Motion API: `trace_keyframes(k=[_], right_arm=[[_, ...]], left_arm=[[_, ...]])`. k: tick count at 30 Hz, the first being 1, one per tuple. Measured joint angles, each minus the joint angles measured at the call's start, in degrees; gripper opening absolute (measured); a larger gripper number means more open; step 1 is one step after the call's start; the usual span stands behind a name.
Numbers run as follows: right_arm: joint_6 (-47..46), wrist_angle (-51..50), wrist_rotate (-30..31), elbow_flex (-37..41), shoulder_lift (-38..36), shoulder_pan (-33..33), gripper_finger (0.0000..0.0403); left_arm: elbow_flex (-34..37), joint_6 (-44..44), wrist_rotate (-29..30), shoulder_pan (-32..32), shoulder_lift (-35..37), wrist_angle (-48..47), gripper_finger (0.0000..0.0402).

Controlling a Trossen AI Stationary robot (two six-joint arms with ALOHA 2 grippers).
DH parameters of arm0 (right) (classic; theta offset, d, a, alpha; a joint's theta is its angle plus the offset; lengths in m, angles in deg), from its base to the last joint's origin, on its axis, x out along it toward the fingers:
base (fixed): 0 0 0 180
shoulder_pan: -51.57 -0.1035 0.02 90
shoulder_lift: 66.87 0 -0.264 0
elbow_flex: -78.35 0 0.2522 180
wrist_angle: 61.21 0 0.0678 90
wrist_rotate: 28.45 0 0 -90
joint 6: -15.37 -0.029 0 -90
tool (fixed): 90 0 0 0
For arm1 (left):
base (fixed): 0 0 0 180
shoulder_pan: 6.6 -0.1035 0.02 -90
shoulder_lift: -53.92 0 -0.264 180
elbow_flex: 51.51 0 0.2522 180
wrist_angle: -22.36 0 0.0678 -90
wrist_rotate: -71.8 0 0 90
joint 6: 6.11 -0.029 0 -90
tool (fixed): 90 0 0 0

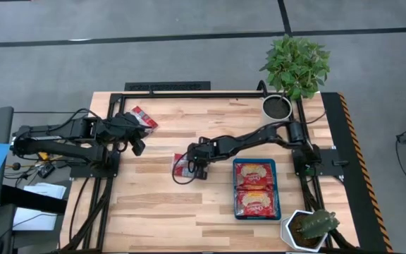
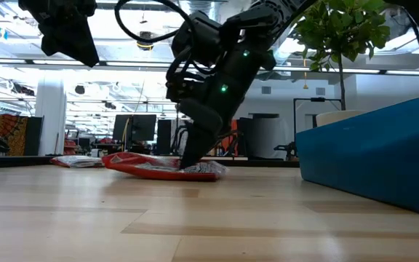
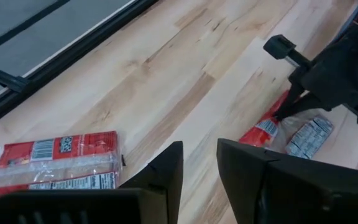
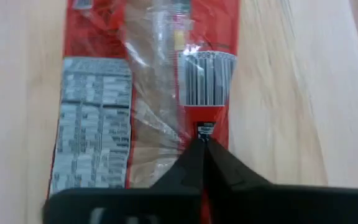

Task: Sort popcorn bags into baskets
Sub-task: Put the bottom red popcorn bag into the blue bin

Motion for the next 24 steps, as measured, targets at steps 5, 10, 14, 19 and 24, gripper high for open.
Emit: trace_keyframes(k=[5, 10, 14, 19, 24], right_arm=[[-1.55, -1.53, -0.83, 0.38, -2.62, 0.54, 0.0008], [-1.74, -1.97, -0.76, 0.27, -8.78, 1.13, 0.0004], [-3.03, -5.23, -0.72, 0.25, -13.95, 1.34, 0.0004], [-6.28, -15.32, -0.7, 0.24, -21.75, -0.37, 0.0003], [-12.46, -27.76, -0.72, 1.85, -28.82, -5.62, 0.0003]], left_arm=[[0.0, -0.2, 1.05, 0.0, -0.01, -0.01, 0.0087], [0.0, -0.33, 1.63, -0.01, -0.01, -0.02, 0.0087], [0.0, -0.63, 1.67, -0.01, 0.0, -0.01, 0.0087], [0.0, -0.63, 1.65, 0.0, -0.01, -0.35, 0.0087], [0.0, -0.63, 1.67, -0.02, 0.01, -0.33, 0.0087]])
